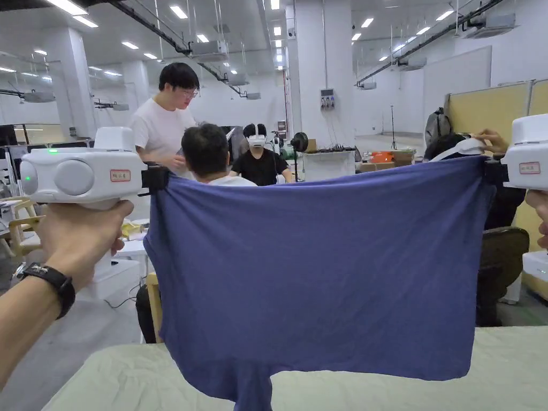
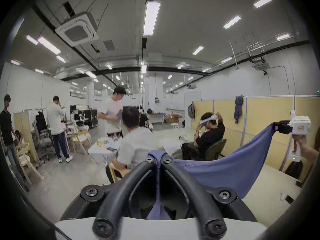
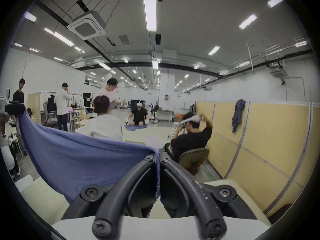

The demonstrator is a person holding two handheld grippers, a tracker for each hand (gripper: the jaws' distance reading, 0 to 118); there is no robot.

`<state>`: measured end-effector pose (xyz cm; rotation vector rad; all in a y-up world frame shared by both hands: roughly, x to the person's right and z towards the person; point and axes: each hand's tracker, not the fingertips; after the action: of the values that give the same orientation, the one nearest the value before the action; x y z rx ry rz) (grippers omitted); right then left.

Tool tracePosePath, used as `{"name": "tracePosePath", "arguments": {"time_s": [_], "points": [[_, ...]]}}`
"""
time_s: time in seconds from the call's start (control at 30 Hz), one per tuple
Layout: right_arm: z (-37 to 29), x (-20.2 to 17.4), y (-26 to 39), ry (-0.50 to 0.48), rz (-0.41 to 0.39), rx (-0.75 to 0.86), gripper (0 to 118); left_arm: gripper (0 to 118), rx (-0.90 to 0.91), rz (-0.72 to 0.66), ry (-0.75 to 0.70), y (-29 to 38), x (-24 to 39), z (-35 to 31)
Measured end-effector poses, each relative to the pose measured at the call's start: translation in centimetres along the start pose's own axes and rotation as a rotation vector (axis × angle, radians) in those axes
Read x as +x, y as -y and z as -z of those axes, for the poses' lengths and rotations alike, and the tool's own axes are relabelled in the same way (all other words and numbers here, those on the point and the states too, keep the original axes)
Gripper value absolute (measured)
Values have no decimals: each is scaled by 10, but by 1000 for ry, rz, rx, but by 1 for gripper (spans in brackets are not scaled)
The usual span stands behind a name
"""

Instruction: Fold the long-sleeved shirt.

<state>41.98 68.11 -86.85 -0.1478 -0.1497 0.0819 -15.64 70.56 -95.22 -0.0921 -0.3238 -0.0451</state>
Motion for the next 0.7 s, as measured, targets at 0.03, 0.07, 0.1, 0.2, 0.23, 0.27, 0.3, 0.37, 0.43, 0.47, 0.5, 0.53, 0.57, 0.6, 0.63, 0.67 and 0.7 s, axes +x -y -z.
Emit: {"name": "tracePosePath", "arguments": {"time_s": [0.03, 0.07, 0.1, 0.2, 0.23, 0.27, 0.3, 0.37, 0.43, 0.47, 0.5, 0.53, 0.57, 0.6, 0.63, 0.67, 0.7], "points": [[1, -2, 19, 6, -5, -12, 4, 2, -39, -6, 10, 20, -2, 0], [1, -4, 37, -9, 7, -30, 4, 2, -50, -24, 9, 43, -3, -2], [1, -7, 52, -28, 22, -47, 4, 2, -81, -40, 20, 61, -3, -2], [-3, -14, 104, -65, 29, -99, 4, 2, -167, -45, 27, 118, -3, -7], [-9, -19, 120, -67, 23, -109, 4, 2, -163, -58, 18, 139, -2, -11], [-12, -23, 134, -66, 19, -128, 4, 2, -188, -77, 28, 154, -1, -14], [-15, -25, 150, -70, 8, -166, 4, 2, -216, -99, 40, 170, -2, -19], [-21, -28, 179, -87, 19, -208, 4, 2, -254, -128, 43, 198, 1, -27], [-32, -29, 207, -83, 37, -229, 4, 2, -280, -107, 45, 221, 4, -39], [-36, -29, 219, -99, 65, -276, 4, 2, -306, -115, 52, 232, 5, -46], [-44, -30, 229, -91, 71, -271, 4, 2, -316, -136, 51, 243, 6, -52], [-51, -31, 240, -93, 68, -297, 4, 2, -351, -160, 55, 255, 6, -58], [-58, -32, 248, -103, 69, -316, 4, 2, -361, -176, 56, 262, 7, -67], [-70, -33, 259, -106, 83, -319, 4, 2, -365, -186, 52, 272, 9, -77], [-82, -34, 270, -123, 84, -350, 4, 2, -395, -189, 61, 280, 11, -87], [-96, -35, 280, -114, 90, -342, 4, 2, -388, -191, 51, 289, 14, -98], [-108, -36, 288, -123, 107, -354, 4, 2, -410, -210, 58, 296, 14, -110]]}}
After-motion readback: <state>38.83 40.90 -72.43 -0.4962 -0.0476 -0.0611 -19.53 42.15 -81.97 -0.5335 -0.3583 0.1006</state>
